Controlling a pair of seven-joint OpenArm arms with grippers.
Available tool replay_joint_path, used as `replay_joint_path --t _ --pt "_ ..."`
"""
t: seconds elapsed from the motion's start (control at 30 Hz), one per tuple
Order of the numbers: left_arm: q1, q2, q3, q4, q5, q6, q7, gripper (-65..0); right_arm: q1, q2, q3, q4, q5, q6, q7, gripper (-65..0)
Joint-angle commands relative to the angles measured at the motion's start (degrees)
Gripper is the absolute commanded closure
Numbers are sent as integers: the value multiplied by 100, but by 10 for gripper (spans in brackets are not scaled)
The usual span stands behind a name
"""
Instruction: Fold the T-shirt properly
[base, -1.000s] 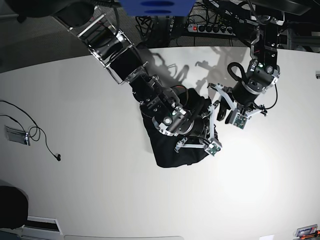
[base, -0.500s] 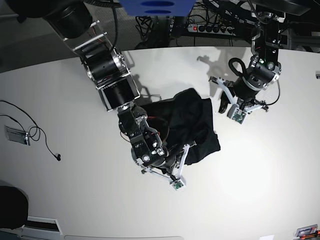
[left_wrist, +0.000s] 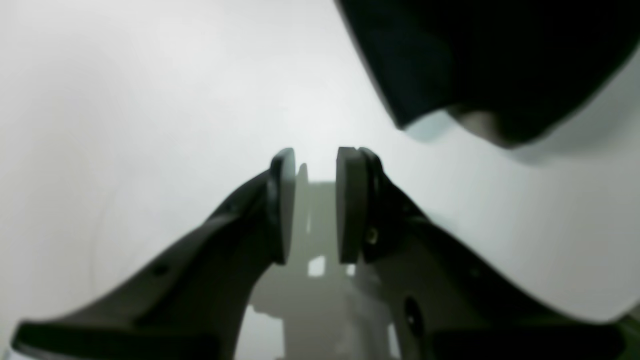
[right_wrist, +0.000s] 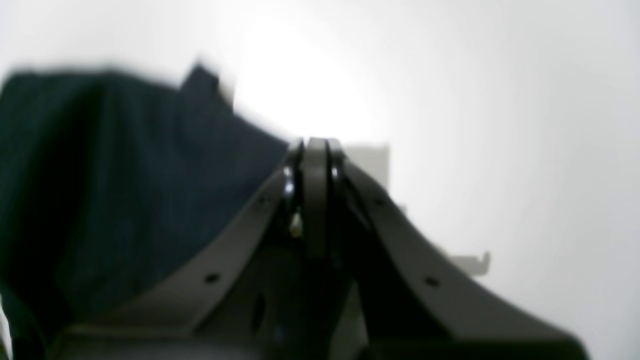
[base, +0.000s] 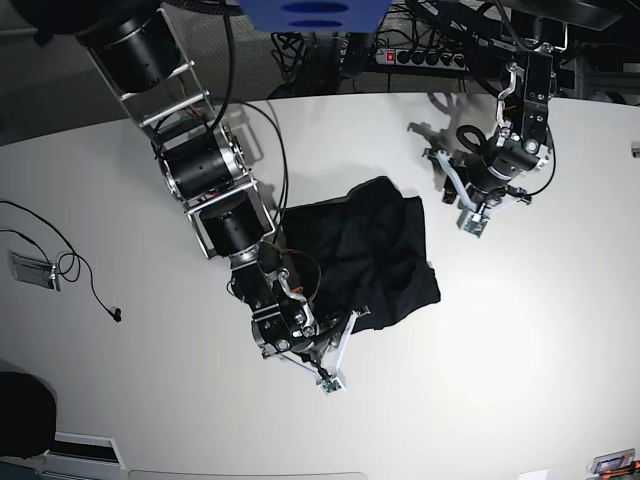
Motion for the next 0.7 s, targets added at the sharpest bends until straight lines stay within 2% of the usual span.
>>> replay_joint_path --t 0.0,0.3,0.4,0.5,0.63,0.67 --pt "-24 -23 38 124 -73 -5 -245 -145 157 -50 13 3 31 22 91 0" --pt "-376 -23 425 -896 -64 21 -429 -145 157 -50 -4 -613 23 30 496 0" --pt "-446 -23 416 -1169 -64 21 -719 -145 157 -50 -13 -613 23 30 496 0" --pt "-613 -23 407 -1432 -64 21 -772 -145 148 -50 -13 -613 14 30 496 0" --pt "-806 -23 398 -1555 -55 21 -772 -145 113 -15 -13 -85 5 30 434 0" --pt "-868 -23 398 -1555 -55 21 -772 -145 7 109 -13 100 5 30 338 0"
